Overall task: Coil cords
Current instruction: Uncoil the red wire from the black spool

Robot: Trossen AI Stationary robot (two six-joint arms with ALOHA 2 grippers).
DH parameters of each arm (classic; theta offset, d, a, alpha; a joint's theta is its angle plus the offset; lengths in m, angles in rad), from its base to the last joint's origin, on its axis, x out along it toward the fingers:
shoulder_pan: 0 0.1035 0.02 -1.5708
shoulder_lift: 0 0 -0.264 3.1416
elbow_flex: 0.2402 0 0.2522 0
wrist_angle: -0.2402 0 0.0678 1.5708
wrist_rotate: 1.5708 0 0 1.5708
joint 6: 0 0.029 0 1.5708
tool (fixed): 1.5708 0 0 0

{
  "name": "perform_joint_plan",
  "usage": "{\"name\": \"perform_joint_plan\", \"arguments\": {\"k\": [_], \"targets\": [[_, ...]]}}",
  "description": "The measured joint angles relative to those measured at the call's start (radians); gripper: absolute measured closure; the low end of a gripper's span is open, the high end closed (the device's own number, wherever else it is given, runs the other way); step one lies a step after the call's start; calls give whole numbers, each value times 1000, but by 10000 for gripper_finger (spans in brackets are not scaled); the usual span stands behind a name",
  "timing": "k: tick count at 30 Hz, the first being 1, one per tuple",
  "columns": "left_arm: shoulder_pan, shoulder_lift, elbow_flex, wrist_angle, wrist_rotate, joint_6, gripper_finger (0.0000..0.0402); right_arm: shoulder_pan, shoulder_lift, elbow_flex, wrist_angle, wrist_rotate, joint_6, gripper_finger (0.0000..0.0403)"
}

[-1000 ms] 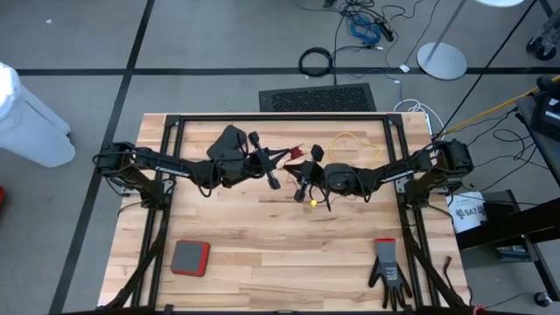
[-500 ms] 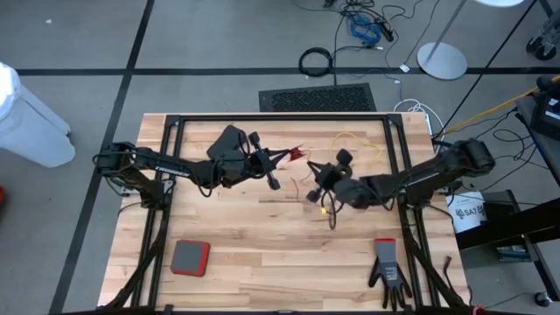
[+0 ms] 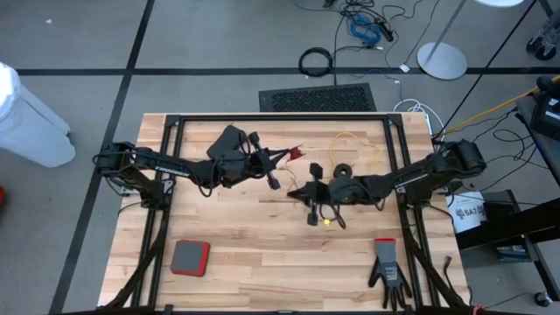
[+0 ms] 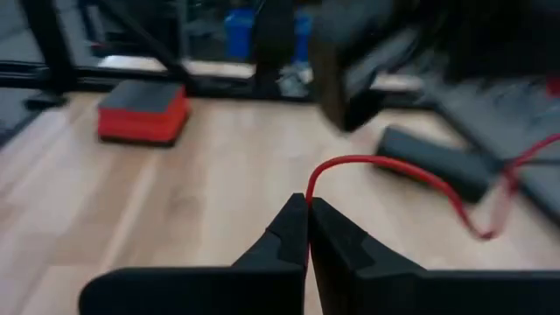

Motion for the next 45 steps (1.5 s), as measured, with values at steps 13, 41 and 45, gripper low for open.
{"name": "perform_joint_plan", "arguments": {"k": [13, 41, 45], "targets": [[0, 0, 0, -23, -1, 0, 402, 188, -190, 0, -277, 770, -41, 403], [0, 0, 0, 3, 5, -1, 402, 49, 10, 0, -342, 122, 173, 357], [0, 0, 0, 2, 6, -1, 402, 50, 22, 0, -375, 124, 217, 303]]}}
